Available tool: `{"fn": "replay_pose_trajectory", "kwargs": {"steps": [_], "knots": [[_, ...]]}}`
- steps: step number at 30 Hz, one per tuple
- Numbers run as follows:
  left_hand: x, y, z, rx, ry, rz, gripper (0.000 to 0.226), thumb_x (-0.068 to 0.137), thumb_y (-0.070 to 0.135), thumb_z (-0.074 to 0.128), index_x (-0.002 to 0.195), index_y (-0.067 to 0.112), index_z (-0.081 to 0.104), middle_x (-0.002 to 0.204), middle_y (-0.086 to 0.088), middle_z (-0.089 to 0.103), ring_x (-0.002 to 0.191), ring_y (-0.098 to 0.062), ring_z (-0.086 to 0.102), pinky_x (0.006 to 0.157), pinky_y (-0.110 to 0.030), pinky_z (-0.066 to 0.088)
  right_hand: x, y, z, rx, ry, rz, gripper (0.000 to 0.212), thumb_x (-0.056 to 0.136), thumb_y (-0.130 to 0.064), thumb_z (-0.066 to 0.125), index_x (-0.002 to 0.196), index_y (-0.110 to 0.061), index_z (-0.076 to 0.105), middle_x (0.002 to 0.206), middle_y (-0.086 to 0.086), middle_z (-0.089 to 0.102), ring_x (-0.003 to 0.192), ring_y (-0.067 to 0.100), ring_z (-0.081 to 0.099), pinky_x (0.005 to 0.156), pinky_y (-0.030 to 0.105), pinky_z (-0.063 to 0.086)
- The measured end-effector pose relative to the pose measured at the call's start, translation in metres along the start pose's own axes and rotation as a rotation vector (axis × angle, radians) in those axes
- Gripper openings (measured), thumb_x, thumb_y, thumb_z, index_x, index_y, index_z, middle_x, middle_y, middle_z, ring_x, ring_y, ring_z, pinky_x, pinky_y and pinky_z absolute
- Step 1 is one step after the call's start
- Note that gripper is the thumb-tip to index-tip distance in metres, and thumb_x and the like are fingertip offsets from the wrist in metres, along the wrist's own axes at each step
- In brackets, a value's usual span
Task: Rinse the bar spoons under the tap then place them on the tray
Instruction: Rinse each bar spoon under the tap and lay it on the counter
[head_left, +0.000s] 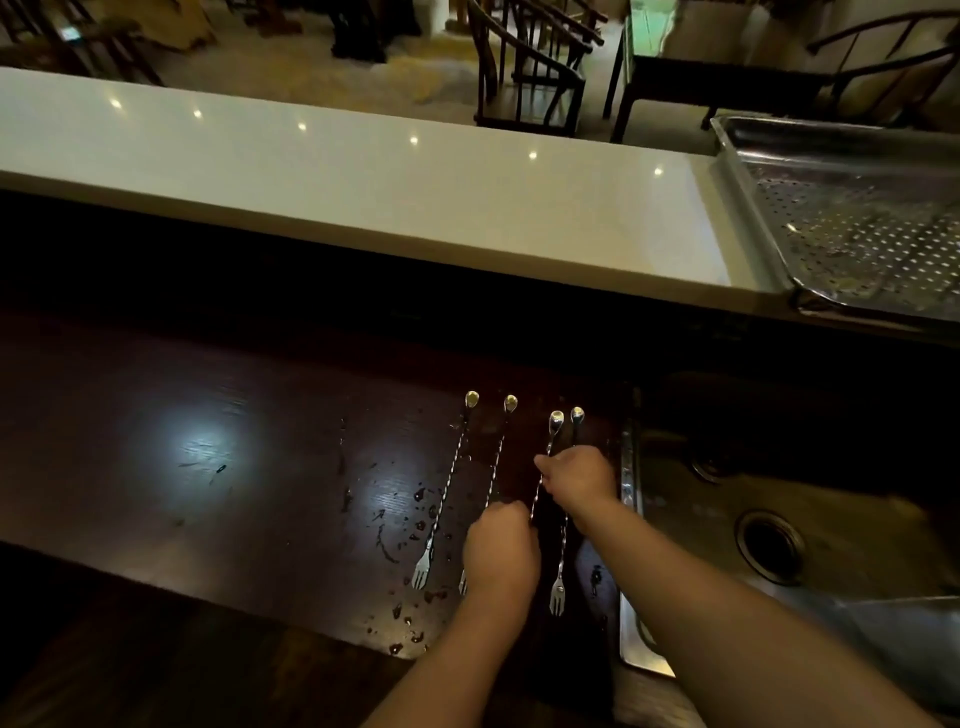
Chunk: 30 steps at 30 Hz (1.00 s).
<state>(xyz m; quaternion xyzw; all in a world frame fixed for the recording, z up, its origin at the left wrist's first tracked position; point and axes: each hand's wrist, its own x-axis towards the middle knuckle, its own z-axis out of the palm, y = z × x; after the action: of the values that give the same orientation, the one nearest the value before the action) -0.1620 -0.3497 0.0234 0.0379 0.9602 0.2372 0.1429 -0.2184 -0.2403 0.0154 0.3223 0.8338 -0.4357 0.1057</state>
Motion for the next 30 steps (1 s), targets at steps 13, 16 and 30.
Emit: {"fn": "replay_pose_trajectory", "kwargs": {"steps": [13,16,30], "knots": [[0.006,-0.007,0.008,-0.037,-0.024,0.021,0.022,0.090,0.028,0.056,0.099,0.009,0.061,0.106,-0.012,0.062,0.096,-0.031,0.061,0.078,-0.037,0.046,0.007,-0.013,0.013,-0.305,0.132,-0.039,0.035,0.088,-0.035,0.066,0.064,-0.012,0.054,0.053,-0.002,0.046,0.045,0.011,0.041,0.042,0.021,0.024],[0.007,-0.011,0.004,-0.053,0.025,0.011,0.029,0.091,0.037,0.055,0.097,0.009,0.061,0.103,-0.010,0.061,0.094,-0.030,0.062,0.072,-0.035,0.044,0.009,-0.016,0.016,-0.277,0.174,-0.050,0.033,0.089,-0.035,0.065,0.067,-0.011,0.056,0.053,-0.002,0.046,0.044,0.011,0.041,0.041,0.021,0.025],[0.029,-0.032,-0.017,0.098,-0.105,-0.105,0.027,0.092,0.022,0.056,0.111,0.004,0.054,0.116,-0.015,0.061,0.106,-0.030,0.061,0.084,-0.036,0.048,0.004,-0.050,0.046,-0.250,-0.003,0.058,0.026,0.082,-0.034,0.072,0.089,-0.009,0.067,0.086,0.007,0.069,0.087,0.027,0.068,0.063,0.030,0.047]]}}
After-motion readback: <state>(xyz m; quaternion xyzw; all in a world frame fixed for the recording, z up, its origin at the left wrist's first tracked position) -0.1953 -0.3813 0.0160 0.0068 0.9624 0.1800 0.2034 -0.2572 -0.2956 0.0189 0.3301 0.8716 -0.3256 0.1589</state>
